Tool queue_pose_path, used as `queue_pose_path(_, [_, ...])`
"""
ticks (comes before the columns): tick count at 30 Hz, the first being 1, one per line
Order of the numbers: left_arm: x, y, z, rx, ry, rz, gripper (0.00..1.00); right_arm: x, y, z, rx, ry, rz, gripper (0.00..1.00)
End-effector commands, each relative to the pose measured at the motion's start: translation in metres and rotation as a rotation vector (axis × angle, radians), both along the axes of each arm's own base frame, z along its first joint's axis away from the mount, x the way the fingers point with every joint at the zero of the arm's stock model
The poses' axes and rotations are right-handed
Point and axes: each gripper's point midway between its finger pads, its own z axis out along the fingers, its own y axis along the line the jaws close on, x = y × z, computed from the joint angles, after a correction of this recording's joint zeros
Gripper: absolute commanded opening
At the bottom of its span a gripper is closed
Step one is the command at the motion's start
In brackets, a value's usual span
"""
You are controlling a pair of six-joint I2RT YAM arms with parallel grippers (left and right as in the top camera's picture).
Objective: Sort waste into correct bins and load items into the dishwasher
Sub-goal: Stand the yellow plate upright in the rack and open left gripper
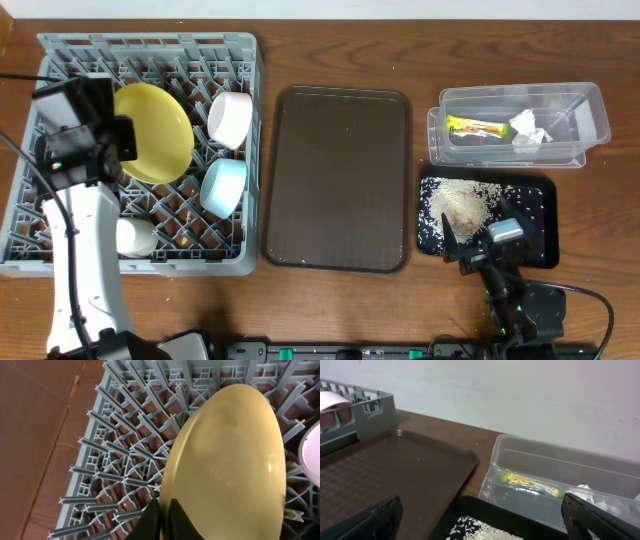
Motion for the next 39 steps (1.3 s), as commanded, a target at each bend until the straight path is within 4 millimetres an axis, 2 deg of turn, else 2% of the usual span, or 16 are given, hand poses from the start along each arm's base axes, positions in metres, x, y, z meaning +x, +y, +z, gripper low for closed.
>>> queue_pose_path(1, [0.0,-0.003,0.001,0.06,0.024,0.01,0.07,0.0,0.0,0.0,0.012,0.001,0.0,0.99])
queue_pose_path(4, [0.002,-0.013,0.002,0.058,0.02,-0.007,0.08,0.0,0.0,-0.001,0.012,0.001,0.0,0.99])
queue_pose_path(6, [0.003,-0.02,0.006,0.023,-0.009,0.011,0.22,0.0,0.0,-0.001,0.012,0.001,0.0,0.99])
queue_pose_path(7, [0.003,-0.025,0.008,-0.006,-0.026,0.016,0.39,0.0,0.0,-0.001,0.012,0.001,0.0,0.99])
queue_pose_path(8, [0.002,-0.031,0.01,-0.039,-0.043,0.011,0.49,0.0,0.0,-0.001,0.012,0.001,0.0,0.99])
queue_pose_path(12, [-0.005,-0.054,0.033,-0.178,-0.137,-0.005,0.71,0.0,0.0,-0.001,0.012,0.001,0.0,0.99])
queue_pose_path(13, [-0.01,-0.058,0.041,-0.208,-0.167,0.004,0.73,0.0,0.0,-0.001,0.012,0.001,0.0,0.99])
queue_pose_path(18, [-0.044,-0.091,0.075,-0.358,-0.252,-0.048,0.76,0.0,0.0,-0.001,0.012,0.001,0.0,0.99])
queue_pose_path(23, [-0.084,-0.155,0.082,-0.606,-0.197,-0.242,0.76,0.0,0.0,-0.001,0.012,0.001,0.0,0.99])
queue_pose_path(25, [-0.101,-0.171,0.079,-0.645,-0.153,-0.276,0.8,0.0,0.0,0.0,0.012,0.001,0.0,0.99])
queue_pose_path(27, [-0.113,-0.178,0.078,-0.653,-0.126,-0.29,0.86,0.0,0.0,-0.001,0.012,0.001,0.0,0.99])
queue_pose_path(31, [-0.126,-0.187,0.077,-0.667,-0.106,-0.31,0.87,0.0,0.0,-0.001,0.012,0.001,0.0,0.99])
queue_pose_path(38, [-0.128,-0.188,0.076,-0.668,-0.099,-0.311,0.9,0.0,0.0,-0.001,0.012,0.001,0.0,0.99])
queue_pose_path(39, [-0.128,-0.189,0.075,-0.67,-0.091,-0.313,0.93,0.0,0.0,-0.001,0.012,0.001,0.0,0.99])
